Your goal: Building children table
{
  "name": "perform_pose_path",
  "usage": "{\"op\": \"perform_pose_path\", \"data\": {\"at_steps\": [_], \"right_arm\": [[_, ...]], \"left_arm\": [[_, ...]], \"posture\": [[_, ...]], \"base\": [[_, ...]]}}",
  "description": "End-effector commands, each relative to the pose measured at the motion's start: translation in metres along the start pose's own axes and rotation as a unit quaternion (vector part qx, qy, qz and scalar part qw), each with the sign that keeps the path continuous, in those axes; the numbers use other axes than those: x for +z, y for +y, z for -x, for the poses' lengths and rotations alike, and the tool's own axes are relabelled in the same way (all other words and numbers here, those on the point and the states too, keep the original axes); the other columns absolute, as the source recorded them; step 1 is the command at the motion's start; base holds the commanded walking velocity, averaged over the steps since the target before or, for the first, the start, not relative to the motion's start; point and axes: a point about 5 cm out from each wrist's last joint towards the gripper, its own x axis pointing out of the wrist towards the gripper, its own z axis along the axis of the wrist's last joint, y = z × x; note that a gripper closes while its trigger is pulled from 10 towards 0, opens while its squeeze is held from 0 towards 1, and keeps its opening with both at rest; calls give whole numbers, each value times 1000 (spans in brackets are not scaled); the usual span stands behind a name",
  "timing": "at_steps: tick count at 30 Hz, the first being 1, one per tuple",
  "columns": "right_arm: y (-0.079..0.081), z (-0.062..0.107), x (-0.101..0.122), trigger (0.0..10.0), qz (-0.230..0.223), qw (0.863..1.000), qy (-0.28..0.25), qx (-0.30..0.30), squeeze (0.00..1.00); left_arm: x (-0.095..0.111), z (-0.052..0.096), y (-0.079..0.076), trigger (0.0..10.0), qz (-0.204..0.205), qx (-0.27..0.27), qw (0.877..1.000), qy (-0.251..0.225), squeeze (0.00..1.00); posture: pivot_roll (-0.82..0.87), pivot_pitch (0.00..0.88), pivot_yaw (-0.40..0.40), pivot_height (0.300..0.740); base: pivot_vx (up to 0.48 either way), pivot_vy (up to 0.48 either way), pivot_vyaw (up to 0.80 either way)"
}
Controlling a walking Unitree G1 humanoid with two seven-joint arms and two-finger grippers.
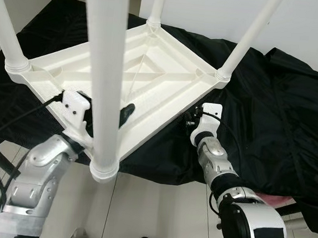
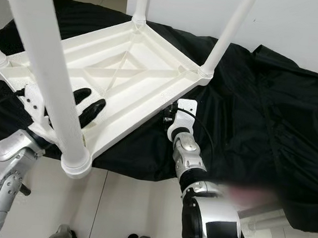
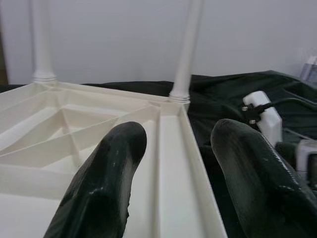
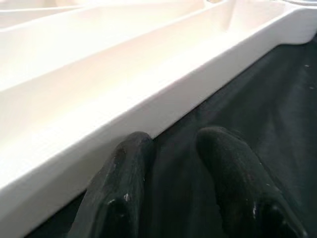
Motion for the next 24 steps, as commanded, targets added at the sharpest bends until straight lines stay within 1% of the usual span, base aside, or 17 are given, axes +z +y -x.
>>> {"op": "perform_pose_path", "data": {"at_steps": [1, 3, 5, 6, 8, 9, 11, 12, 14, 17, 19, 20, 21, 23, 24], "right_arm": [[4, -1, -3, 10000, 3, 1000, 17, 19, 0], [4, -1, -3, 10000, 3, 1000, 17, 19, 0], [13, -3, -2, 10000, 2, 999, 16, 48, 0], [13, -3, -2, 10000, 2, 999, 16, 48, 0], [21, -4, 0, 10000, -12, 996, 15, 87, 0], [21, -4, 0, 10000, -12, 996, 15, 87, 0], [29, -5, 4, 10000, -28, 991, 7, 130, 0], [29, -5, 4, 10000, -28, 991, 7, 130, 0], [30, -6, 7, 10000, -33, 989, 1, 144, 0], [29, -6, 8, 10000, -36, 989, -1, 143, 0], [19, -7, 11, 10000, -28, 994, -7, 105, 0], [19, -7, 11, 10000, -28, 994, -7, 105, 0], [14, -8, 12, 10000, -23, 996, -11, 84, 0], [14, -8, 12, 10000, -23, 996, -11, 84, 0], [9, -8, 13, 10000, -23, 997, -16, 67, 0]], "left_arm": [[-1, -10, -27, 10000, 12, -73, 997, 2, 0], [-1, -10, -27, 10000, 12, -73, 997, 2, 0], [-1, -14, -37, 10000, 15, -93, 996, 4, 0], [-1, -14, -37, 10000, 15, -93, 996, 4, 0], [1, -18, -46, 10000, 24, -112, 993, 2, 0], [1, -18, -46, 10000, 24, -112, 993, 2, 0], [2, -22, -57, 10000, 32, -133, 991, 1, 0], [2, -22, -57, 10000, 32, -133, 991, 1, 0], [2, -26, -64, 10000, 35, -145, 989, 1, 0], [2, -27, -66, 10000, 36, -147, 988, 1, 0], [3, -29, -69, 10000, 38, -149, 988, 0, 0], [3, -29, -69, 10000, 38, -149, 988, 0, 0], [3, -29, -70, 10000, 39, -148, 988, 1, 0], [3, -29, -70, 10000, 39, -148, 988, 1, 0], [3, -29, -70, 10000, 36, -146, 989, 4, 0]], "posture": [[156, 98, -135, 740], [156, 98, -135, 740], [152, 95, -131, 740], [152, 95, -131, 740], [150, 94, -125, 740], [150, 94, -125, 740], [150, 94, -125, 740], [150, 94, -125, 740], [152, 98, -119, 740], [152, 98, -119, 740], [150, 103, -114, 740], [150, 103, -114, 740], [150, 103, -114, 740], [150, 103, -114, 740], [151, 110, -114, 740]], "base": [[0, 0, 0], [0, 0, 0], [0, 0, 0], [0, 0, 0], [0, 0, 0], [0, 0, 0], [0, 0, 0], [0, 0, 0], [0, 0, 0], [0, 0, 0], [0, 0, 0], [0, 0, 0], [0, 0, 0], [0, 0, 0], [0, 0, 0]]}}
